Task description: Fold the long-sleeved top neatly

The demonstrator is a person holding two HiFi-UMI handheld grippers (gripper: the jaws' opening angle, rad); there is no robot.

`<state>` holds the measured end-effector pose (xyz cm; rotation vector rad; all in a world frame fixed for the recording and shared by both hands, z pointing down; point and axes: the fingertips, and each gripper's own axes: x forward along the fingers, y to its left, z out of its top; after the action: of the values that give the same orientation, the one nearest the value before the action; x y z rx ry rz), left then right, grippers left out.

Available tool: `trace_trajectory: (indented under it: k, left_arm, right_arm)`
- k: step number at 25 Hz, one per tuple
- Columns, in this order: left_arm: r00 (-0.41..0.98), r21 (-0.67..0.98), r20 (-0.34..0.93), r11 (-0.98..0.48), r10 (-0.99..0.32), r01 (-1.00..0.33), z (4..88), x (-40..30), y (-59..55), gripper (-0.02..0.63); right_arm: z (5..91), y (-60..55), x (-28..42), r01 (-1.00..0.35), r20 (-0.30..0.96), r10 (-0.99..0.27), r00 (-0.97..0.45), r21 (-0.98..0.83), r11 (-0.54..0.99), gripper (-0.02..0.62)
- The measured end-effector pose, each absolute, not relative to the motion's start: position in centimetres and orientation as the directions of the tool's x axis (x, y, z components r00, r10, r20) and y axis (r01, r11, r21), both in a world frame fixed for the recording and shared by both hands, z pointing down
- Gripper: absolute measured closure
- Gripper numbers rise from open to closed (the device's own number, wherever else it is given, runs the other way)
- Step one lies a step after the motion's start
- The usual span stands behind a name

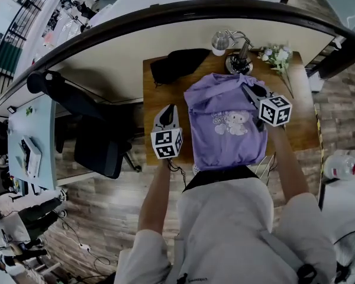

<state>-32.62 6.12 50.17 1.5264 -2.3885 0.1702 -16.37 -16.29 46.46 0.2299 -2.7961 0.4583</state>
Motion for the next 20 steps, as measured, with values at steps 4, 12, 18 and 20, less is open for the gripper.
trace_trajectory:
  k: [4,12,18,20]
  left_arm:
    - [-0.359,0.065,0.352,0.405,-0.865,-0.912,51.6,-30.8,3.6,0.571]
    - [-0.322,0.033,0.437,0.372,-0.840,-0.928,54.4,-28.2,-2.1,0.571]
    - [-0.325,0.010,0.519,0.386,-0.790,-0.923,57.1,-27.7,-5.0,0.571]
    - [-0.321,0.007,0.534,0.384,-0.782,-0.923,57.9,-27.7,-5.9,0.571]
  right_arm:
    - [50.6,-19.8,-12.3,-0.287,0.367,-0.151,-0.918,-0.352,0.891,0.526]
    - [58.6,-23.2,-8.8,-0.417,0.473,-0.148,-0.869,-0.537,0.734,0.515]
    - [63.5,-27.9,-4.5,-0.650,0.635,-0.293,-0.714,-0.447,0.615,0.431]
    - [63.7,-29.4,-2.8,-0.703,0.643,-0.367,-0.672,-0.400,0.588,0.435]
